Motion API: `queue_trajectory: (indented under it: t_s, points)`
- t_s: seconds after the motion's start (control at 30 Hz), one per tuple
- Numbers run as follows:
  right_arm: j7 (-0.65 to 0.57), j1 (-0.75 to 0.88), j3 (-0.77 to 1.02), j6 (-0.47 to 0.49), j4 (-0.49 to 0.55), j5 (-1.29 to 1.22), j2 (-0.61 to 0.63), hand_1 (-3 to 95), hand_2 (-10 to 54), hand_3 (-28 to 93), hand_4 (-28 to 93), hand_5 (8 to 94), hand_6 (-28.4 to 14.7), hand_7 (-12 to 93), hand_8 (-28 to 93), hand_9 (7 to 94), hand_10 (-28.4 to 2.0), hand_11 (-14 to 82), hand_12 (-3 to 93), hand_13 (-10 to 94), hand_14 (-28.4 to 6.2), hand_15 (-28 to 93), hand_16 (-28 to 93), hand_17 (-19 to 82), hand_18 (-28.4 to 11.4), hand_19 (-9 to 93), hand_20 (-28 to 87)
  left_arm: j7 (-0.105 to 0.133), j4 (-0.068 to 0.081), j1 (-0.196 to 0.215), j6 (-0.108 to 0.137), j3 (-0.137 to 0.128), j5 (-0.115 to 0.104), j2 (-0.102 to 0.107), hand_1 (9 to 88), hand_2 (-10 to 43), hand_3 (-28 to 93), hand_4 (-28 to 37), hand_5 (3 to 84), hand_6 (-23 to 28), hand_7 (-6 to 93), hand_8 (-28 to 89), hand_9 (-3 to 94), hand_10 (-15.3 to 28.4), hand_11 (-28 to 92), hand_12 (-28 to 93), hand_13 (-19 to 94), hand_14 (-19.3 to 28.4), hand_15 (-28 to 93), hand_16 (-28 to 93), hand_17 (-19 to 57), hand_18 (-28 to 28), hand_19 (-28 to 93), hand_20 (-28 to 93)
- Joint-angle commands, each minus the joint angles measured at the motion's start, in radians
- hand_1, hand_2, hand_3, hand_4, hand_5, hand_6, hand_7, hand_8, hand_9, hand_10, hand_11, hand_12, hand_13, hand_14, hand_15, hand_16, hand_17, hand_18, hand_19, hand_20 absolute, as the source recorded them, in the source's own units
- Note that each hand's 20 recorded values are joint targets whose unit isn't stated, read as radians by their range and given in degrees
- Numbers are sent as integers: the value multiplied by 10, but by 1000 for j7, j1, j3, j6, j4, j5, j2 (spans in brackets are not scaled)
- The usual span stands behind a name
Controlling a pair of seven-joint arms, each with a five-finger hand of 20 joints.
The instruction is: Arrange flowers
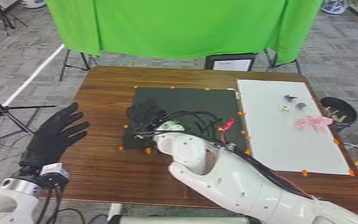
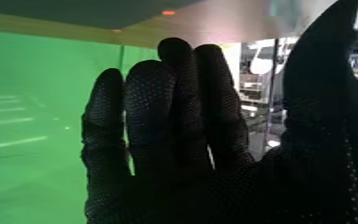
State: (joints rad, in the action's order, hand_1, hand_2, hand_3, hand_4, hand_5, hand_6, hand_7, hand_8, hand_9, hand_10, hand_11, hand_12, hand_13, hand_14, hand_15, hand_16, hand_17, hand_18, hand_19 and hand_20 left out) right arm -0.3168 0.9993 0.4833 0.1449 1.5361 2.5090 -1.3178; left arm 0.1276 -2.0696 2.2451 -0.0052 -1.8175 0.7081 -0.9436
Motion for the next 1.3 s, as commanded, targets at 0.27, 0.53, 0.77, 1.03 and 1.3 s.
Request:
queue_trajectory:
  t_s: [0.27,0.53,0.77,1.03,1.3]
  points:
    - [-5,19,51,31,81,-27,22,254,-95,714,-283,488,-21,314,-151,526,-113,360,268,508,-101,783,308,135,-216,691,477,-12,-7,26,-1,-10,1,-18,248,-23,715,-283,255,36,189,-106,220,114,187,174,181,163,321,-2,-98,217,398,99]
    - [-54,53,188,44,204,-115,161,195,-95,808,-283,483,-20,316,-151,516,-114,349,266,497,-102,777,297,132,-216,685,471,-15,-17,54,1,-26,2,-34,249,-23,715,-283,255,36,190,-106,220,115,187,174,182,163,322,-2,-98,217,398,99]
    - [-151,151,351,29,295,-153,414,198,-95,859,-283,374,-39,322,-147,386,-131,307,256,392,-114,722,224,115,-213,681,460,-15,-20,67,-1,-36,2,-44,249,-21,713,-283,255,36,190,-106,220,114,188,174,181,163,322,-2,-98,217,398,99]
    - [-311,349,612,48,302,-187,561,228,-95,894,-282,277,-61,295,-129,286,-157,210,247,321,-122,609,158,107,-210,683,450,-13,-24,83,-1,-42,4,-59,248,-21,714,-283,255,36,191,-106,221,114,188,173,182,163,321,-2,-98,217,399,99]
    - [-382,494,750,67,281,-192,628,242,-95,896,-283,272,-66,287,-125,295,-157,200,243,313,-119,555,160,107,-208,682,442,-9,-29,87,3,-46,4,-69,248,-22,716,-283,255,35,189,-106,220,114,187,173,182,163,321,-3,-98,217,398,99]
